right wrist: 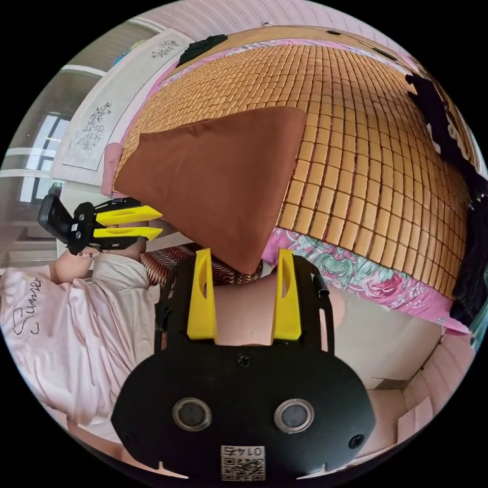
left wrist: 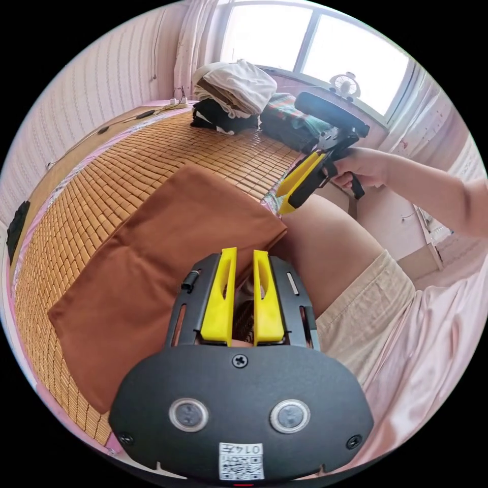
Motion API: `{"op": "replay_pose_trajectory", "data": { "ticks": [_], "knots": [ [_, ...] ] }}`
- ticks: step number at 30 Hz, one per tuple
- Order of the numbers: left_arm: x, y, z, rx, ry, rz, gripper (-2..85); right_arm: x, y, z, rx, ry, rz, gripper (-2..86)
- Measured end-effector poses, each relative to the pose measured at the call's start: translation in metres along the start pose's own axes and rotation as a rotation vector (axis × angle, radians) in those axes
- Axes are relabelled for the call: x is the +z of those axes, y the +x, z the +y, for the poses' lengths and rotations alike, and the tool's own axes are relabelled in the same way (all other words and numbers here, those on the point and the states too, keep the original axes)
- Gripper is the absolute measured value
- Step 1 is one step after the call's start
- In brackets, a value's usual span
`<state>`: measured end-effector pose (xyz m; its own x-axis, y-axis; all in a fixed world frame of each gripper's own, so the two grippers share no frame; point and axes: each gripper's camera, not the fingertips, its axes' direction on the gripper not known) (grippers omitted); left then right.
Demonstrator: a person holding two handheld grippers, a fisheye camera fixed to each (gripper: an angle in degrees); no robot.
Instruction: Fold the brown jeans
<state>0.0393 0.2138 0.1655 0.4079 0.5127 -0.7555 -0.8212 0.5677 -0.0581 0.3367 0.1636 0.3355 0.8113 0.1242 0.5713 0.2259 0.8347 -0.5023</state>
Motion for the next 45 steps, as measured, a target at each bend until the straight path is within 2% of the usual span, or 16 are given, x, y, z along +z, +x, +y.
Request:
{"op": "replay_pose_trajectory", "data": {
  "ticks": [5,9,13,16,21,24,29,32,35,37,40,45],
  "knots": [
    [0.012,0.011,-0.013,0.03,-0.028,0.005,7.8,0.01,0.024,0.009,0.009,-0.085,-0.019,15.7],
    [0.02,0.018,-0.028,0.046,-0.034,0.01,10.4,0.004,0.04,0.019,-0.01,-0.105,-0.05,10.7],
    [0.035,0.028,-0.045,0.076,-0.128,0.029,13.6,-0.033,0.05,0.044,-0.085,-0.024,-0.146,5.9],
    [0.037,0.039,-0.055,0.084,-0.124,-0.005,14.0,-0.065,0.057,0.063,-0.105,0.093,-0.274,4.3],
    [0.034,0.047,-0.056,0.044,-0.095,-0.116,12.5,-0.078,0.041,0.077,-0.143,0.153,-0.272,3.6],
    [0.034,0.047,-0.051,0.02,-0.083,-0.118,10.7,-0.078,0.032,0.085,-0.153,0.154,-0.226,3.8],
    [0.028,0.041,-0.046,-0.031,-0.05,-0.094,7.8,-0.087,0.043,0.102,-0.098,0.187,-0.29,5.0],
    [0.026,0.04,-0.044,-0.052,-0.041,-0.078,7.1,-0.102,0.05,0.118,-0.042,0.29,-0.294,4.6],
    [0.023,0.043,-0.041,-0.047,-0.04,-0.089,6.9,-0.114,0.051,0.131,0.016,0.408,-0.189,5.0],
    [0.02,0.044,-0.038,-0.05,-0.033,-0.081,6.8,-0.105,0.054,0.123,0.083,0.394,-0.112,10.0],
    [0.014,0.046,-0.032,-0.041,-0.034,-0.07,6.7,-0.084,0.057,0.102,0.108,0.335,-0.112,17.7],
    [0.003,0.054,-0.01,0.003,-0.043,-0.058,6.6,-0.064,0.046,0.083,0.154,0.377,-0.131,18.5]
  ]
}}
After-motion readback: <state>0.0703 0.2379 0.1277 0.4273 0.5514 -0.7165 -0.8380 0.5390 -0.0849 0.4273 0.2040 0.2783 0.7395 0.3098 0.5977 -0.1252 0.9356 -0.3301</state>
